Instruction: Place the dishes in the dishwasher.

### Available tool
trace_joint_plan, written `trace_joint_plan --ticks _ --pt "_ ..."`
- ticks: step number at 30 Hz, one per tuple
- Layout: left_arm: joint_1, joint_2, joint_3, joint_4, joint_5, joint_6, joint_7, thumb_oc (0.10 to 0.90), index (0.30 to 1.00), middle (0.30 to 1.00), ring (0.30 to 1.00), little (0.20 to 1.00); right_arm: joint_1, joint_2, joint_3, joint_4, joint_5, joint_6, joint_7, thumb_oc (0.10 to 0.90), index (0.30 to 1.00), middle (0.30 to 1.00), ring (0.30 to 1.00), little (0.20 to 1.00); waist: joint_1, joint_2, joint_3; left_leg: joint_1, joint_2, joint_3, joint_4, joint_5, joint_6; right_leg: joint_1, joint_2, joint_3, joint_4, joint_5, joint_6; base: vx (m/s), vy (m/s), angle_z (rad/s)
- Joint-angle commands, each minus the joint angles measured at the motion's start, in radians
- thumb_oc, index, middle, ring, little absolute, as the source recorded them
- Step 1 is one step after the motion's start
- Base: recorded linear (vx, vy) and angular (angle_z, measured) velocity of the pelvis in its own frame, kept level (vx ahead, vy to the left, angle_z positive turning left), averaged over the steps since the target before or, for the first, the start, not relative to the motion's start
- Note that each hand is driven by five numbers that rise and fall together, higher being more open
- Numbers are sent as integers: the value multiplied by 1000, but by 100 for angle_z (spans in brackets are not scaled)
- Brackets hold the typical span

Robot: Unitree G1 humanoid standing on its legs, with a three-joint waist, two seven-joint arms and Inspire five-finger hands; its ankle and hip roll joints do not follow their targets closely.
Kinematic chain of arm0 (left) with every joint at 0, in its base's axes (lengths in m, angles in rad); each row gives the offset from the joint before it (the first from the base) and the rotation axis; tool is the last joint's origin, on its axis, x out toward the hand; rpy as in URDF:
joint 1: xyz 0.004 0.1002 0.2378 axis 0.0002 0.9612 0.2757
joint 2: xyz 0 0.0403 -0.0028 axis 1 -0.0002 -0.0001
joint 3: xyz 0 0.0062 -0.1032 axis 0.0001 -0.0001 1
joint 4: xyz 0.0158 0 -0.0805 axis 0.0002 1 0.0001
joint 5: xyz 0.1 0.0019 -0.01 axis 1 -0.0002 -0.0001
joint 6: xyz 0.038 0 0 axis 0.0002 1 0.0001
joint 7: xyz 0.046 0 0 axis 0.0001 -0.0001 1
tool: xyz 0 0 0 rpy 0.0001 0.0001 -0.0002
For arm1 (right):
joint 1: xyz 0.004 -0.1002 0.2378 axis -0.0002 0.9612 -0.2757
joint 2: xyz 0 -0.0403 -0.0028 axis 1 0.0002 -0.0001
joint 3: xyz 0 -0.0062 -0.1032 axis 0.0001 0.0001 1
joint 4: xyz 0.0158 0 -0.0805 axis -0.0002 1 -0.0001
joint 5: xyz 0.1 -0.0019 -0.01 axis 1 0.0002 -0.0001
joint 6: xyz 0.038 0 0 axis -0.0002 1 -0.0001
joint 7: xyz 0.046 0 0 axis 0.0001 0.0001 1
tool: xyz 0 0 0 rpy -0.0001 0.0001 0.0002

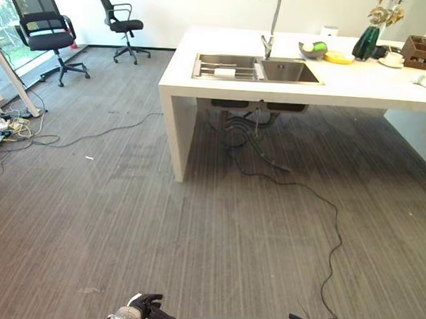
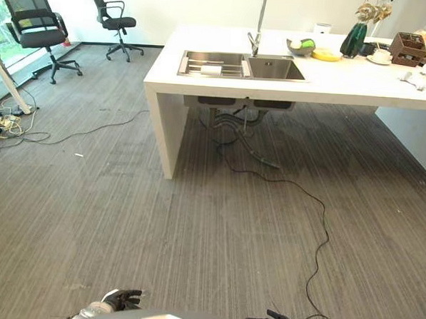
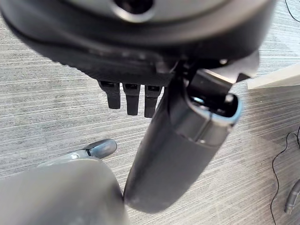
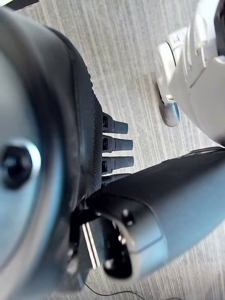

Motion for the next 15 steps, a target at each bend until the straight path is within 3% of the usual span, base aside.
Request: trace_joint_plan --ticks 1,11,15 --pt "-82 -19 -20 -9 -25 -37 -8 800 900 900 900 900 -53 -26 -13 19 68 -38 10 800 900 900 900 900 14 -11 -12 14 -32 4 9 -92 -24 -31 -18 -15 30 -43 93 0 0 0" --pt "-77 -23 62 65 -90 -21 4 800 900 900 900 900 -92 -29 64 1 -34 -45 7 800 900 900 900 900 24 -31 -21 10 -27 12 9 -91 -29 -30 -18 -10 24 -38 90 0 0 0" --pt "-84 -33 53 55 -106 -23 2 800 900 900 900 900 -101 -24 77 -4 -44 -45 -2 800 900 900 900 900 24 -36 -24 10 -27 11 9 -91 -29 -31 -16 -10 24 -37 90 0 0 0"
